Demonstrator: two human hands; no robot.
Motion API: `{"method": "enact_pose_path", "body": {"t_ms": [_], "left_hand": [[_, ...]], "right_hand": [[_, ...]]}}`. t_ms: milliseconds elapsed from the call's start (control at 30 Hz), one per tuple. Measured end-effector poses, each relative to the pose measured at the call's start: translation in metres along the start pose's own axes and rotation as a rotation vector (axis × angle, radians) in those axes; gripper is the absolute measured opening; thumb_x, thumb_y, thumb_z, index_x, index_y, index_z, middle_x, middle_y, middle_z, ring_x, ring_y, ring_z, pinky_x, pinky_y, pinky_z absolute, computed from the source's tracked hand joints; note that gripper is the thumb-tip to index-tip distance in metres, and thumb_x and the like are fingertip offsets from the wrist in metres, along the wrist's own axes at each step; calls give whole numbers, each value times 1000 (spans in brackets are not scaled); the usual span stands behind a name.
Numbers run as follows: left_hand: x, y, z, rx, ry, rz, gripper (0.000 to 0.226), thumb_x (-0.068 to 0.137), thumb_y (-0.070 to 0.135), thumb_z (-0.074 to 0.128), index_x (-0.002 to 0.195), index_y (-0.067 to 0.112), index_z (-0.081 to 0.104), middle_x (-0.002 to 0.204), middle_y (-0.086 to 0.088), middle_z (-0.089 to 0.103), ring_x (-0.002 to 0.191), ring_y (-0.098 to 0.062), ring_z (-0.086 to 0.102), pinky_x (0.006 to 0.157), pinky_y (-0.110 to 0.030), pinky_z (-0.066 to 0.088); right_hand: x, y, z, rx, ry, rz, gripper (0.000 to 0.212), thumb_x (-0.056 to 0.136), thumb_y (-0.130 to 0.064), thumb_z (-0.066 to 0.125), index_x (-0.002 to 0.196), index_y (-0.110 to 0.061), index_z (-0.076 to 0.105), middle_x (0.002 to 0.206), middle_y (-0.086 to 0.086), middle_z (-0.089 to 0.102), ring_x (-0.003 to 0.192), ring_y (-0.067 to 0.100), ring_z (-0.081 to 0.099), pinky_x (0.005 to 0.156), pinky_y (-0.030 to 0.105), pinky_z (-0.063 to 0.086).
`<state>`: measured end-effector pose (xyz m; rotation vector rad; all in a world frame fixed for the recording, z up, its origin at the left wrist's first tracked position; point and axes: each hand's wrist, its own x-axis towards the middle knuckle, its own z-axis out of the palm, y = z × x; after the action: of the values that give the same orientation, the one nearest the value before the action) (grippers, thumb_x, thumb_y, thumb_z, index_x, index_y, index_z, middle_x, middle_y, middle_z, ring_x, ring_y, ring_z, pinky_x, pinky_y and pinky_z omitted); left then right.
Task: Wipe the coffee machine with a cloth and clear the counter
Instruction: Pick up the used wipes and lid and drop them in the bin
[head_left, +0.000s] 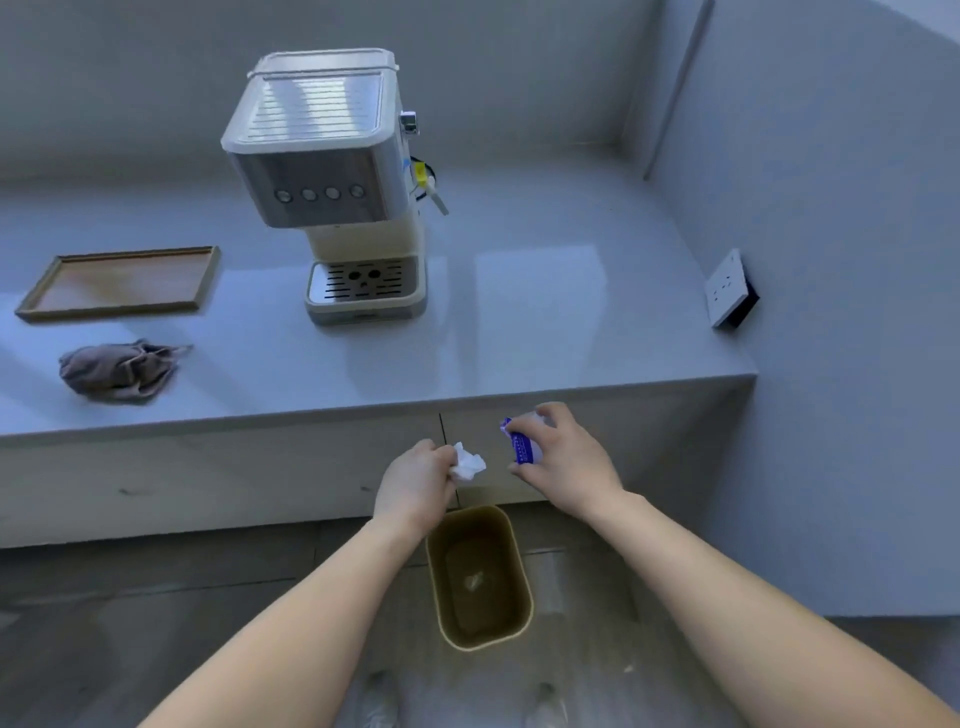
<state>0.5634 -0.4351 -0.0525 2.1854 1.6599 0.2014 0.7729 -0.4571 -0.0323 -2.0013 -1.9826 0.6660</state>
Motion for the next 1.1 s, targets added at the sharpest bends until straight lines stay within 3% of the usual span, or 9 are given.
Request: {"method": "enact_pose_path", "body": {"t_ms": [167, 300, 500, 667, 833, 933, 1100], "left_hand": [[-6, -34, 41, -8, -100, 1, 13, 89, 17, 56, 99, 19, 65, 87, 1, 53, 75, -19, 52, 61, -30, 40], [-10, -62, 76, -6, -179, -24, 16, 88, 15, 56, 102, 17, 64, 91, -3, 56, 82, -26, 57, 69, -37, 49], [-14, -104, 157, -3, -230, -5, 14, 87, 14, 59, 99, 17, 67, 87, -1, 56, 76, -24, 57, 60, -30, 41], [-17, -138, 230, 16, -321, -34, 21, 90, 18, 58, 109, 20, 66, 97, -5, 61, 82, -26, 60, 64, -32, 45], [-19, -159, 293, 34, -376, -67, 18, 90, 18, 56, 106, 21, 65, 94, -2, 65, 77, -22, 58, 61, -31, 41], [-15, -166, 326, 19, -382, -103, 19, 92, 19, 56, 109, 23, 64, 97, -2, 68, 82, -22, 62, 67, -34, 52], [2, -183, 376, 57, -404, -77, 26, 91, 15, 55, 115, 22, 63, 108, -4, 64, 88, -21, 62, 73, -32, 51]], "right_hand": [[-18, 8, 55, 26, -64, 94, 49, 85, -43, 71, 130, -40, 52, 147, 1, 37, 120, 26, 54, 84, 37, 55], [-24, 18, 105, 14, -149, 167, 51, 86, -45, 70, 133, -40, 51, 147, 1, 36, 120, 27, 53, 90, 39, 54], [-24, 55, 200, 62, -215, 221, 52, 85, -44, 71, 132, -42, 49, 141, 0, 39, 111, 24, 57, 82, 36, 57], [-28, 92, 278, 67, -293, 266, 52, 82, -44, 73, 130, -44, 52, 143, -1, 41, 109, 26, 60, 78, 30, 51], [-26, 123, 338, 65, -348, 311, 53, 82, -46, 73, 130, -45, 51, 143, -1, 41, 112, 27, 59, 81, 33, 52], [-22, 136, 369, 75, -369, 331, 53, 84, -47, 72, 131, -45, 48, 141, -1, 42, 111, 26, 59, 85, 35, 56], [-11, 149, 419, 97, -393, 321, 57, 82, -47, 73, 132, -44, 47, 144, -1, 40, 114, 29, 59, 90, 37, 55]]}}
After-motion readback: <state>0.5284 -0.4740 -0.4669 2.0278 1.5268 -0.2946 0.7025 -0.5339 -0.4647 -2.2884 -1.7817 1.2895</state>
